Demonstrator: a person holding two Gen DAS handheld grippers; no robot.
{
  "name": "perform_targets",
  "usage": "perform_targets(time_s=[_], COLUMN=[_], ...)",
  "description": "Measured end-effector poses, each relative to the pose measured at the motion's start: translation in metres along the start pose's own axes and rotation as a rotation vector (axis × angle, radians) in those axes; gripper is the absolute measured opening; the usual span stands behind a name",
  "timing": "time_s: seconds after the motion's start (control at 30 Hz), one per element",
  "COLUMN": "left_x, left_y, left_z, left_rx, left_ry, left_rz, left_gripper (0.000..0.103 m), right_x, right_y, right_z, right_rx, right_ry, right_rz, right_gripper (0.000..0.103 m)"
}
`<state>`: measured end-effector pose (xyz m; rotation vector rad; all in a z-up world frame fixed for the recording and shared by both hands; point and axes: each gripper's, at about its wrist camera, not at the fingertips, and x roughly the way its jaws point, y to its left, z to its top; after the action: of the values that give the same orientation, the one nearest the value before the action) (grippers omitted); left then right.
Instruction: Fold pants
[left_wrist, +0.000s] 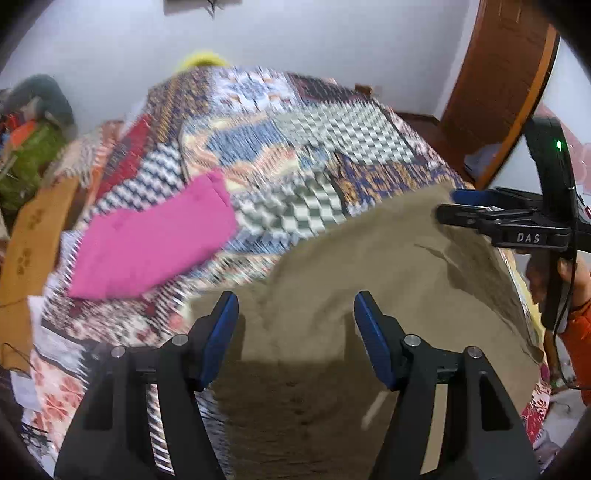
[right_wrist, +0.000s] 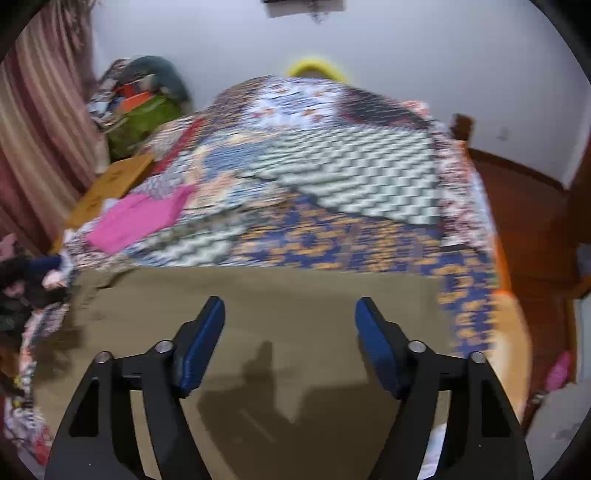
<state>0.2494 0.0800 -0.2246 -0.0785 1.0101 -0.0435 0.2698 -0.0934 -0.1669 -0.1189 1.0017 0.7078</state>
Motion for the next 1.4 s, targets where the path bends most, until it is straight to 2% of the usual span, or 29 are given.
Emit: perform_targets(time_s=[0.1, 0.2, 0.27, 0.4, 0.57, 0.73, 0.93, 1.13, 1.23, 1.4], left_x=[0.016, 0.023, 0.02, 0.009, -0.008, -0.023, -0.025, -0.044, -0.063, -0.088], left_y=[-0.003, -0.002, 0.0, 0.006, 0.018, 0.024, 0.022, 0.013, 0.01, 0.011], left_z=[-0.01, -0.022, -0.028, -0.041, -0.061, -0.08, -0.089, -0.085, -0.087, -0.092], left_rx=[-0.016, -0.014, -0.008, -0.012, -0.05, -0.09, -0.113, -0.073, -0.068, -0.121], left_ry=[0.056, 0.069, 0.064, 0.053, 0.04, 0.027, 0.013, -0.006, -0.044, -0.073], left_rz=[-0.033, -0.008, 0.002, 0.023, 0.02, 0.011, 0.019, 0.084, 0.07, 0.02], left_gripper=[0.065, 0.065, 0.065, 0.068, 0.072, 0.075, 0.077, 0.076, 0.076, 0.076], right_x=[0.024, 0.049, 0.049, 0.028, -0.001, -0.027, -0.056, -0.06, -0.066, -0.081], right_y=[0.021, 0.031, 0.038, 0.042, 0.029, 0.012, 0.002, 0.006, 0.01, 0.028], right_z=[-0.007, -0.022, -0.038, -0.061, -0.093, -0.129, -0.166, -0.163, -0.156, -0.134], right_rx=[-0.015, -0.023, -0.049, -0.077, -0.002, 0.087, 0.176, 0.187, 0.174, 0.127], right_ry=[0.086, 0.198, 0.228, 0.203, 0.192, 0.165, 0.137, 0.146, 0.132, 0.04], right_rz=[0.045, 0.07, 0.067, 0.035, 0.016, -0.044, -0.078, -0.119, -0.132, -0.118], right_gripper=[0.072, 0.072, 0.072, 0.071, 0.071, 0.071, 0.072, 0.072, 0.072, 0.072])
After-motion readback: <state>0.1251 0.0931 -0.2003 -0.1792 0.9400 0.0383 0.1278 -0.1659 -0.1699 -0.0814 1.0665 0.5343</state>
